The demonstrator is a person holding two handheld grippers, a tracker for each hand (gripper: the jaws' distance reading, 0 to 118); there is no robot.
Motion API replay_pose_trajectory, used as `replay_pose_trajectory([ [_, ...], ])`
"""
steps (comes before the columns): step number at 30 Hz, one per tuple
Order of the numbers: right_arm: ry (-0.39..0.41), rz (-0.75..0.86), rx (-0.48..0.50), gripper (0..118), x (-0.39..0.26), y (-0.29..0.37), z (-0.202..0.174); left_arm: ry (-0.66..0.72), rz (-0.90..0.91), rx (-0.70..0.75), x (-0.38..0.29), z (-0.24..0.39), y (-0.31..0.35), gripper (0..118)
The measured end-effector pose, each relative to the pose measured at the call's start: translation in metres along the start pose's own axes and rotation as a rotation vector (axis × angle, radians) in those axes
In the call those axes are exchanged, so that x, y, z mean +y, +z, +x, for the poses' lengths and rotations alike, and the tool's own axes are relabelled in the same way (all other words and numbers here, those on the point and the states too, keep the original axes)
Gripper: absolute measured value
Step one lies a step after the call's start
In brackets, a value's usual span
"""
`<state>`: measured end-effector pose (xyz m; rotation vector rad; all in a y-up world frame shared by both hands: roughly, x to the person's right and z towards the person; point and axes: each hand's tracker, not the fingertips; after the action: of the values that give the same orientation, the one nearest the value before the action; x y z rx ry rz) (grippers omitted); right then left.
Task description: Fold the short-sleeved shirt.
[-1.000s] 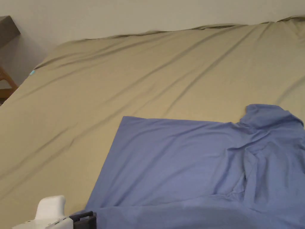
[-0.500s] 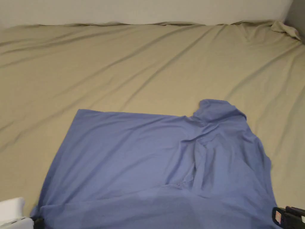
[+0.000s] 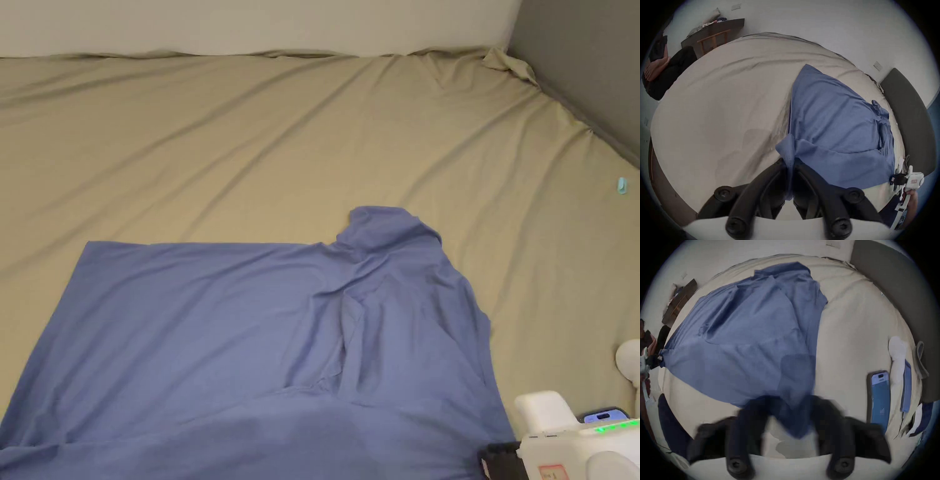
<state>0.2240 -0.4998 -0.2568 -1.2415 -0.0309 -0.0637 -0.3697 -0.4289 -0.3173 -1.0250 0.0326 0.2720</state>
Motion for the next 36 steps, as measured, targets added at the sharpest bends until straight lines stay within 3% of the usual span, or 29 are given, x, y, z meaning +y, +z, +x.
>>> replay_pose_trajectory([
  [1, -0.031, -0.003, 0.002, 39, 0.001, 0.005, -0.003, -0.004, -0.005, 0.006, 0.0, 0.0, 0.0, 5],
  [3, -0.05, 0.031, 0.042, 18, -0.001, 0.014, 0.0, -0.004, -0.006, 0.01, -0.001, -0.001, 0.001, 5],
  [12, -0.438, 0.148, 0.431, 13, 0.029, 0.057, 0.036, 0.173, 0.002, -0.139, 0.032, -0.008, 0.015, 5],
  [17, -0.625, 0.187, 0.519, 12, 0.085, 0.063, 0.05, 0.269, 0.031, -0.176, 0.086, -0.002, 0.007, 5],
  [23, -0.793, 0.152, 0.477, 12, 0.148, 0.016, 0.058, 0.374, 0.028, -0.168, 0.154, 0.006, -0.052, 5],
  [30, -0.684, 0.067, 0.213, 12, 0.183, -0.047, 0.028, 0.305, -0.069, 0.07, 0.173, 0.048, -0.154, 5],
  [33, -0.524, 0.08, 0.12, 12, 0.186, -0.07, 0.022, 0.161, -0.069, 0.153, 0.161, 0.06, -0.178, 6],
  [35, -0.469, 0.103, 0.073, 14, 0.187, -0.064, 0.012, 0.186, 0.002, 0.143, 0.156, 0.062, -0.168, 14],
  [36, -0.413, 0.106, 0.054, 20, 0.189, -0.062, 0.008, 0.195, -0.002, 0.146, 0.154, 0.064, -0.168, 28],
])
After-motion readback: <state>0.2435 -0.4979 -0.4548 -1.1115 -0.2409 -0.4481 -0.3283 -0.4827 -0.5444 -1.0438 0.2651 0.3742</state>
